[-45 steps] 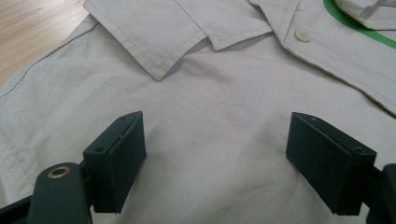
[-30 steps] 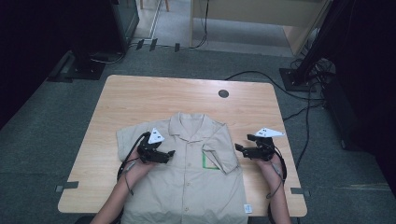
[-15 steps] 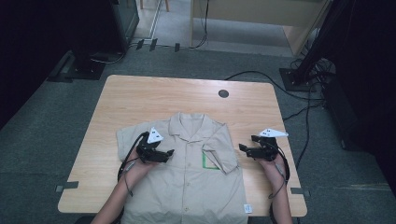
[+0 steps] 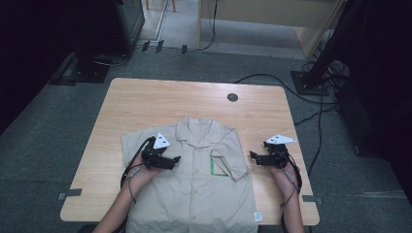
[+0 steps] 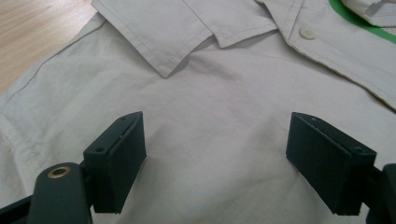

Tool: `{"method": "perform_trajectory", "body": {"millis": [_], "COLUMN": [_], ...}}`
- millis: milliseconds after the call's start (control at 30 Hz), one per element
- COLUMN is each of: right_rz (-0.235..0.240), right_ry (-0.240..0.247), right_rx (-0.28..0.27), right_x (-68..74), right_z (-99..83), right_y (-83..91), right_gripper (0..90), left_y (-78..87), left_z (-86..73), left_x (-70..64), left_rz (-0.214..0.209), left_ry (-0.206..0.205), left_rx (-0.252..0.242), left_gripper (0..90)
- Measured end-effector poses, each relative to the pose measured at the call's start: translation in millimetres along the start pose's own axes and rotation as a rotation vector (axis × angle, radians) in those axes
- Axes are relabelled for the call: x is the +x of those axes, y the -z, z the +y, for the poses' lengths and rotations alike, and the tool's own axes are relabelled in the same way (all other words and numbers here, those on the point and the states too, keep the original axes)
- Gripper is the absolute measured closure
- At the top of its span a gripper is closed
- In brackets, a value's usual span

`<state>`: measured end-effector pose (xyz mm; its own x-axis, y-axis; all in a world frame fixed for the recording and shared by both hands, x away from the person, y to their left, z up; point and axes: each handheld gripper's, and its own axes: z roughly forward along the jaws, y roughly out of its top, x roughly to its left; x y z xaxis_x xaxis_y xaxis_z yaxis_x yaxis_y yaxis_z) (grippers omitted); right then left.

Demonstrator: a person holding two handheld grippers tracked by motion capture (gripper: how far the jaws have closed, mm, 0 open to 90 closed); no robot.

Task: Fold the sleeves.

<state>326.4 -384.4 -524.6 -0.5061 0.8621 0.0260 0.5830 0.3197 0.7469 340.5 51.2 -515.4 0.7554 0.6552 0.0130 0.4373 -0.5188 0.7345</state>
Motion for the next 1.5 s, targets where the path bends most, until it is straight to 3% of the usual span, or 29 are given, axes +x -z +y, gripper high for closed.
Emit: {"method": "perform_trajectory", "body": {"millis": [300, 467, 1033, 1267, 1500], "right_rz": [-0.010, -0.010, -0.017, -0.018, -0.020], "right_ry": [-0.001, -0.001, -0.003, -0.003, -0.005], "right_rx": [0.004, 0.004, 0.010, 0.009, 0.009], "right_x": [0.9, 0.8, 0.4, 0.4, 0.5], "right_z": [0.7, 0.8, 1.1, 1.1, 1.3], "right_y": [-1.2, -1.3, -2.1, -2.1, -2.3], "right_gripper": [18.0, 17.9, 14.5, 14.5, 14.5], "left_y": [7.2, 12.3, 27.0, 31.5, 34.2], "left_z": [2.5, 2.4, 0.1, -1.2, -2.8], "left_x": [6.3, 10.7, 29.0, 32.8, 39.0], "left_rz": [-0.022, -0.012, 0.010, 0.011, 0.000], "left_ry": [0.014, 0.007, 0.039, 0.000, 0.010], "left_rx": [-0.005, -0.010, -0.034, -0.031, -0.036], "left_gripper": [20.1, 20.1, 20.1, 20.1, 20.1]}}
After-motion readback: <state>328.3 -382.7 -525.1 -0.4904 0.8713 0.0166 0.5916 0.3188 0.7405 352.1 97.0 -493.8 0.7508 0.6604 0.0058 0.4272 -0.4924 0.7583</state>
